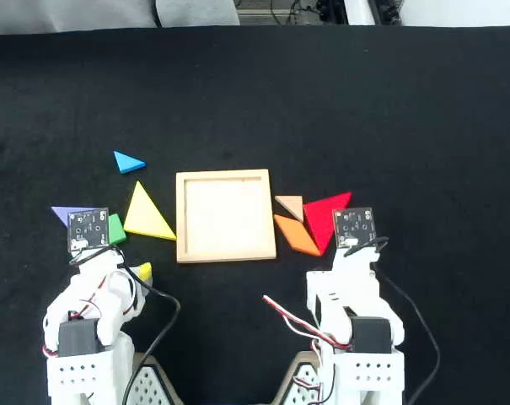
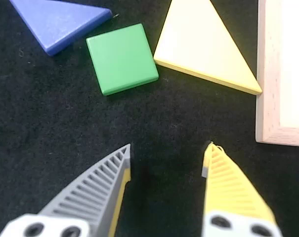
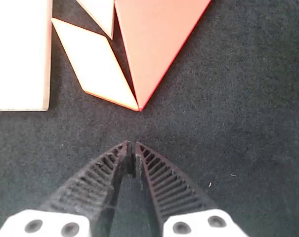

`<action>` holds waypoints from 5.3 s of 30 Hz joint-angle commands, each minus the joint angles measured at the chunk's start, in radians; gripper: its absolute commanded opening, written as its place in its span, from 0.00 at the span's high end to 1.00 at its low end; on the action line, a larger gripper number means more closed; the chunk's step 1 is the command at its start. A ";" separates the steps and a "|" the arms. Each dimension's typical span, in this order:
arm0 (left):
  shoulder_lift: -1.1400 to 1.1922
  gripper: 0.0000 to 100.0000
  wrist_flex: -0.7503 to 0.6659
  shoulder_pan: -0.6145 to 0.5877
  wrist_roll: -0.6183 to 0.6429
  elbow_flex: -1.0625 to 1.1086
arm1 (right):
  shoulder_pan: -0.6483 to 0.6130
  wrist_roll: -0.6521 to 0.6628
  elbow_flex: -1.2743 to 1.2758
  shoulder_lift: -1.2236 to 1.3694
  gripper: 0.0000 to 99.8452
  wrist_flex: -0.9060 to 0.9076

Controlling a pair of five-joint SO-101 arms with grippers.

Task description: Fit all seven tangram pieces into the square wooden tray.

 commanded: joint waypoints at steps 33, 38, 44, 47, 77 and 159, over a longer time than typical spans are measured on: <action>-0.008 0.76 0.003 0.005 0.003 0.019 | -0.008 0.009 -0.002 -0.084 0.99 0.006; -0.008 0.76 0.003 0.005 0.003 0.019 | -0.008 0.009 -0.002 -0.084 0.99 0.006; -0.008 0.76 0.003 0.005 0.003 0.019 | -0.008 0.009 -0.002 -0.084 0.99 0.006; -0.008 0.76 0.003 0.005 0.003 0.019 | -0.008 0.009 -0.002 -0.084 0.99 0.006; -0.008 0.76 0.003 0.015 0.002 0.019 | -0.008 0.009 -0.002 -0.084 0.99 0.006; 1.729 0.69 -0.032 0.064 0.330 -1.251 | -0.094 0.227 0.004 0.030 0.98 -0.744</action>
